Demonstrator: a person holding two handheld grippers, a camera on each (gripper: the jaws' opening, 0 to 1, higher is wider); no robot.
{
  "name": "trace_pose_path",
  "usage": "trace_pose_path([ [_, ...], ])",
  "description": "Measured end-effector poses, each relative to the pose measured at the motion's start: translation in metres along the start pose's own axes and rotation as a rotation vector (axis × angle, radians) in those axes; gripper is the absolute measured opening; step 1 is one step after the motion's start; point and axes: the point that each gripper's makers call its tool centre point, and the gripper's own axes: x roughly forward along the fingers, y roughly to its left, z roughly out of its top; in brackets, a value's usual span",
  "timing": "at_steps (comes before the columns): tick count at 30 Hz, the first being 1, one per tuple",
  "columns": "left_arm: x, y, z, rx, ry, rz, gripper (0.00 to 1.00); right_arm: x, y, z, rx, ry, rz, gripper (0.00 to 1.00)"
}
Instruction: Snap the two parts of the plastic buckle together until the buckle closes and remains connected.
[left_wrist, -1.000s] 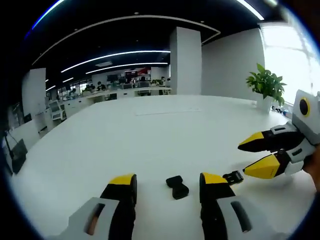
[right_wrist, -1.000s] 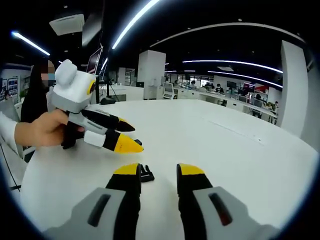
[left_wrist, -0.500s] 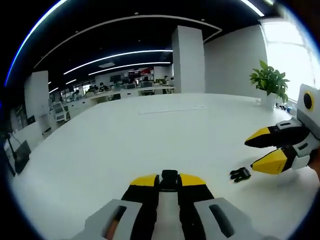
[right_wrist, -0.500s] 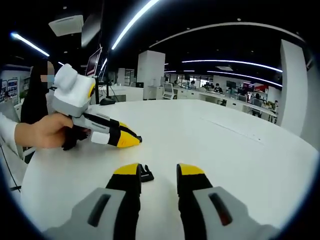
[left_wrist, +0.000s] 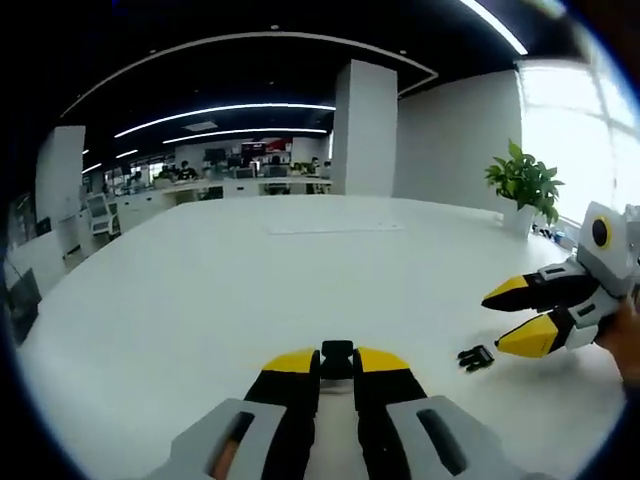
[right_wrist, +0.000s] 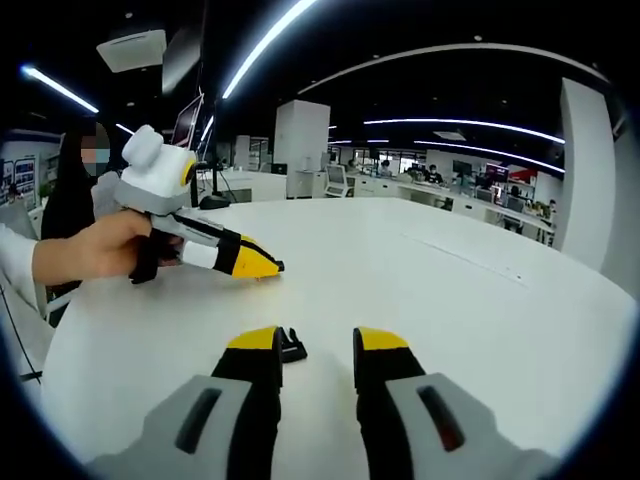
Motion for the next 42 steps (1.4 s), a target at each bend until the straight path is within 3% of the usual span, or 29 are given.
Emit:
trace_pose_path([
  [7, 0.001, 0.003, 0.011, 0.034, -0.006, -0.069, 0.12, 0.002, 0.001, -0.001, 0.003, 0.001, 0.009, 0.27],
  [11, 0.002, -0.004, 0.012, 0.104, 0.003, -0.164, 0.12, 0.003, 0.002, -0.001, 0.003, 0.002, 0.012, 0.27],
  [14, 0.002, -0.009, 0.012, 0.099, -0.002, -0.261, 0.12, 0.004, 0.002, -0.002, 0.004, 0.005, 0.015, 0.27],
  [19, 0.001, -0.004, 0.01, 0.155, 0.002, -0.293, 0.12, 0.004, 0.003, -0.001, 0.0, 0.0, 0.022, 0.27],
  [22, -0.003, -0.008, 0.011, 0.176, -0.008, -0.356, 0.12, 0.004, 0.004, -0.001, -0.001, 0.001, 0.024, 0.27],
  [31, -0.012, -0.014, 0.009, 0.249, -0.018, -0.45, 0.12, 0.003, 0.01, 0.005, -0.022, -0.011, 0.037, 0.27],
  [42, -0.019, -0.023, -0.005, 0.336, 0.016, -0.556, 0.12, 0.005, 0.013, 0.003, -0.033, 0.001, 0.048, 0.27],
])
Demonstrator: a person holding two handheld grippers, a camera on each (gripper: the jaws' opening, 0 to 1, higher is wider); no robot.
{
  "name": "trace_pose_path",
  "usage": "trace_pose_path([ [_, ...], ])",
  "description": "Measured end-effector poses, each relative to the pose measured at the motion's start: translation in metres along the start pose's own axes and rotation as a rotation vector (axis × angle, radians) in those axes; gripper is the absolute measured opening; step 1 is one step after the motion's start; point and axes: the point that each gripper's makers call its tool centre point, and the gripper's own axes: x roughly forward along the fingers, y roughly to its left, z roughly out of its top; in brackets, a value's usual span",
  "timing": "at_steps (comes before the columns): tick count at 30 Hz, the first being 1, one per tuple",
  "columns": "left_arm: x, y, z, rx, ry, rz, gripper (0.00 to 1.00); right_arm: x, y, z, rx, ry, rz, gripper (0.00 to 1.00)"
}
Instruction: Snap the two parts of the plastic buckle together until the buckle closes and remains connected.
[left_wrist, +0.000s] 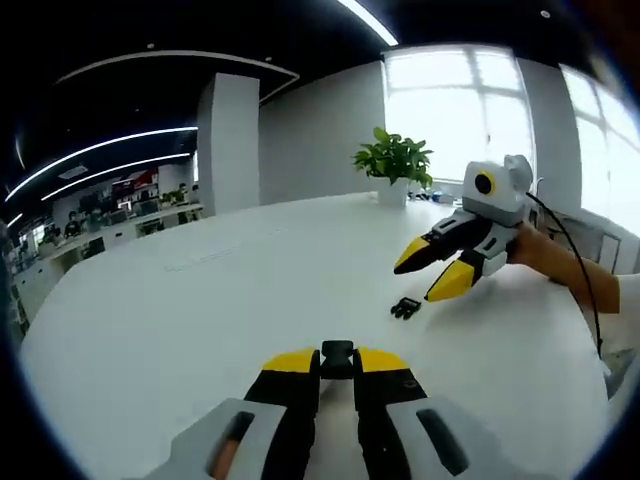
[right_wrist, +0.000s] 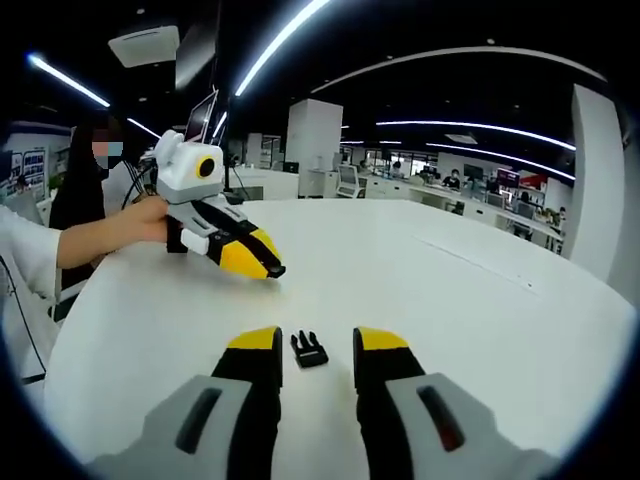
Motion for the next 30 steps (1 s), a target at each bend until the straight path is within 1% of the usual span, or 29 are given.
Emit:
trace_pose_path([
  [2, 0.0, -0.001, -0.001, 0.006, 0.005, -0.019, 0.12, 0.0, 0.0, -0.001, 0.0, 0.002, 0.001, 0.27],
  [5, -0.001, -0.007, -0.003, 0.048, 0.019, -0.076, 0.12, 0.001, 0.0, -0.001, 0.001, 0.005, 0.004, 0.27],
  [9, 0.0, -0.004, -0.004, 0.048, 0.03, -0.123, 0.12, 0.002, 0.0, -0.003, -0.001, 0.012, 0.006, 0.27],
  [10, 0.0, -0.005, -0.002, 0.025, 0.022, -0.142, 0.12, 0.002, 0.0, -0.004, 0.0, 0.013, 0.006, 0.27],
  [11, 0.0, -0.004, -0.001, 0.02, 0.016, -0.15, 0.12, 0.002, 0.0, -0.004, 0.0, 0.015, 0.006, 0.27],
  [15, 0.0, -0.007, -0.003, 0.062, 0.019, -0.173, 0.12, 0.003, 0.0, -0.006, 0.001, 0.02, 0.008, 0.27],
  [19, 0.001, -0.012, -0.006, 0.084, 0.019, -0.192, 0.12, 0.003, 0.0, -0.009, -0.002, 0.031, 0.009, 0.27],
  [24, 0.001, -0.015, -0.006, 0.081, 0.018, -0.215, 0.12, 0.004, 0.0, -0.01, -0.003, 0.039, 0.011, 0.27],
  [27, 0.0, -0.018, -0.008, 0.092, 0.037, -0.24, 0.12, 0.007, 0.003, -0.009, -0.013, 0.041, 0.021, 0.27],
  [28, 0.001, -0.019, -0.012, 0.111, 0.056, -0.24, 0.12, 0.007, 0.005, -0.009, -0.017, 0.044, 0.025, 0.27],
  [29, 0.001, -0.02, -0.015, 0.148, 0.074, -0.246, 0.12, 0.008, 0.005, -0.009, -0.023, 0.047, 0.028, 0.27],
  [30, 0.0, -0.022, -0.018, 0.154, 0.083, -0.257, 0.12, 0.008, 0.006, -0.009, -0.024, 0.047, 0.028, 0.27],
])
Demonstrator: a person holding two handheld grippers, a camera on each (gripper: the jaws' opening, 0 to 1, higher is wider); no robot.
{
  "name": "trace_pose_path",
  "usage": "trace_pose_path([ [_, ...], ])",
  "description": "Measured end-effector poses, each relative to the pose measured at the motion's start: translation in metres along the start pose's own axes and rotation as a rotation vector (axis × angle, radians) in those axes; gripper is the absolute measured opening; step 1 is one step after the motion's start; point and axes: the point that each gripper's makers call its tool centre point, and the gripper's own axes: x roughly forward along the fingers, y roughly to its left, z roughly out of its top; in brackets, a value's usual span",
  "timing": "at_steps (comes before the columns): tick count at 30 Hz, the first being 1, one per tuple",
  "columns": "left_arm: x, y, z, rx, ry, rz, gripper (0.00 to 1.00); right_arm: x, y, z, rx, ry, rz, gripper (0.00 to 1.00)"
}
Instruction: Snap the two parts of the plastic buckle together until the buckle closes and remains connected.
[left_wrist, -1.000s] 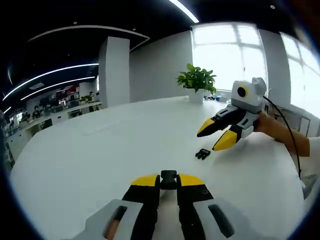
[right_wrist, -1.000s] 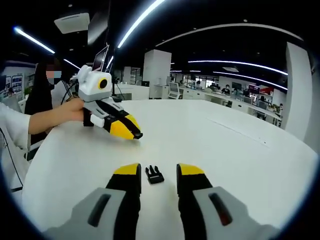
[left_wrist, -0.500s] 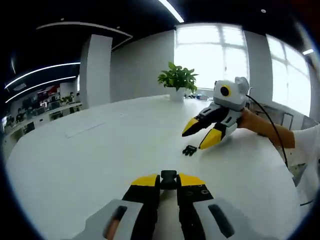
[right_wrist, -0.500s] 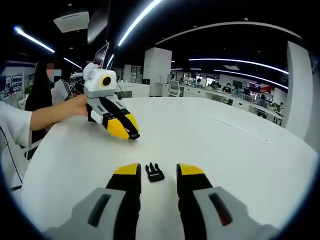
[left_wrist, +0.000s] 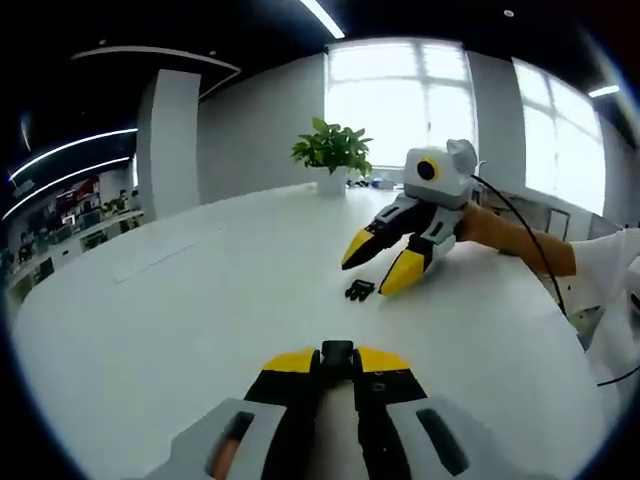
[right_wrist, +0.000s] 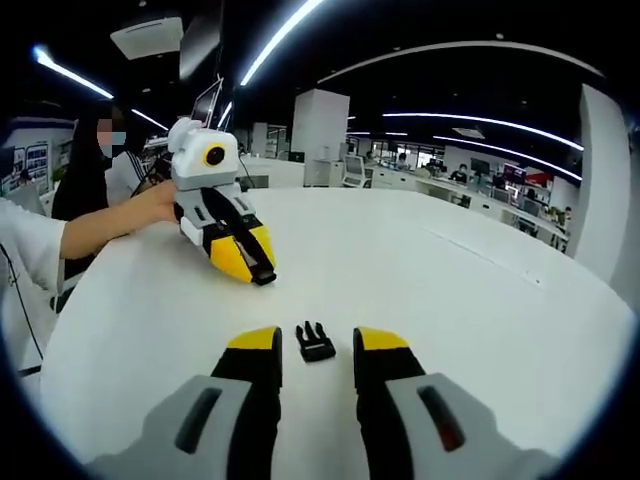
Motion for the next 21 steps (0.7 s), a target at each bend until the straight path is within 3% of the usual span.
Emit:
trace_pose_path([
  [7, 0.003, -0.001, 0.003, -0.005, -0.03, -0.037, 0.12, 0.001, 0.003, 0.001, 0.004, -0.001, 0.011, 0.27],
  [9, 0.002, 0.001, 0.003, -0.009, -0.035, -0.026, 0.13, 0.002, 0.003, -0.001, 0.003, 0.006, 0.011, 0.27],
  [10, 0.002, 0.008, 0.003, -0.032, -0.045, 0.017, 0.13, 0.002, 0.003, -0.001, 0.003, 0.009, 0.01, 0.27],
  [12, 0.003, 0.012, 0.003, -0.035, -0.058, 0.044, 0.17, 0.002, 0.003, -0.002, 0.003, 0.011, 0.01, 0.27],
  [21, -0.002, 0.007, 0.001, -0.021, -0.053, 0.02, 0.25, 0.002, 0.003, -0.003, 0.002, 0.014, 0.008, 0.27],
])
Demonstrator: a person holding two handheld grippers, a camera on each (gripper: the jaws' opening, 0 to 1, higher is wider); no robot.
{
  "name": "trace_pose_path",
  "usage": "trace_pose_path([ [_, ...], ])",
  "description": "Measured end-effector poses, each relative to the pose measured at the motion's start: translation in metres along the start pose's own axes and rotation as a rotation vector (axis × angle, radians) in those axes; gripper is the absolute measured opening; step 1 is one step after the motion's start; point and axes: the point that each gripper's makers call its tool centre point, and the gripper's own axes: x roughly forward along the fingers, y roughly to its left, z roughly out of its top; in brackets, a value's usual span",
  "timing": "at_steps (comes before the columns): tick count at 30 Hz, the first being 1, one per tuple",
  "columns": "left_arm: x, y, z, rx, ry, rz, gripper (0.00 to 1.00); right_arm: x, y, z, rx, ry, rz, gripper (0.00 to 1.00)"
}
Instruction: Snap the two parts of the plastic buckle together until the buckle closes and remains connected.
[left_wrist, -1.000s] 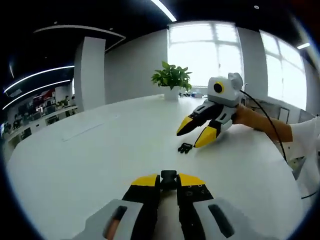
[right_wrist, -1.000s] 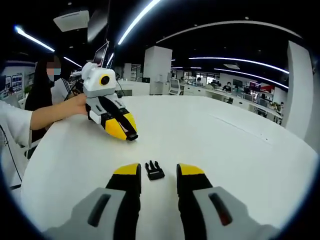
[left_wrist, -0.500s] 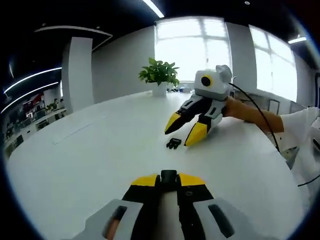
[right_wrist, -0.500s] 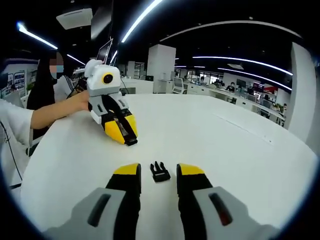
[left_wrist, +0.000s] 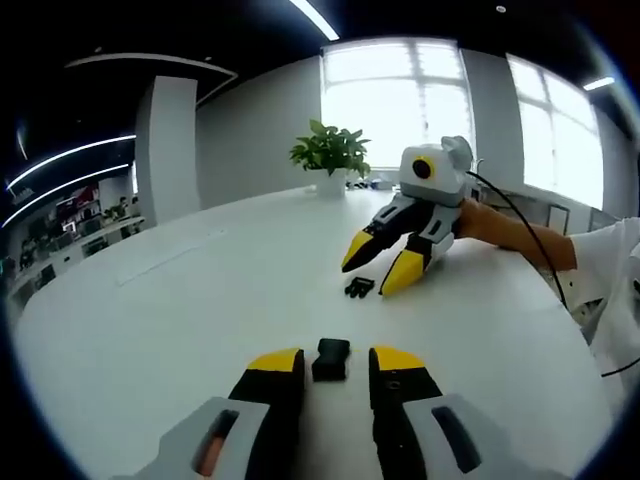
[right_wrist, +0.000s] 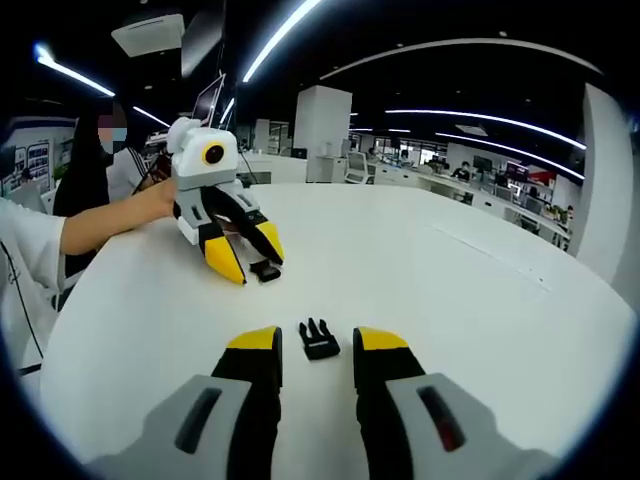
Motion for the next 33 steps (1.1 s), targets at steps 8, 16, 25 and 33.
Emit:
trace_pose_path([
  [8, -0.0038, 0.0082, -0.0014, -0.04, -0.016, 0.007, 0.22, 0.0004, -0.0026, -0.0034, 0.017, 0.009, -0.006, 0.27],
  [16, -0.0041, 0.0079, -0.0012, -0.047, -0.022, 0.003, 0.19, 0.0012, -0.0056, -0.0036, 0.041, 0.003, -0.01, 0.26],
  [25, -0.0029, 0.0039, -0.0007, -0.05, -0.016, -0.01, 0.17, 0.0041, -0.0051, -0.0037, 0.102, -0.009, -0.002, 0.2],
  [33, -0.003, 0.004, -0.0006, -0.082, -0.017, -0.016, 0.12, 0.0045, 0.0015, -0.0026, 0.102, -0.017, 0.025, 0.14],
])
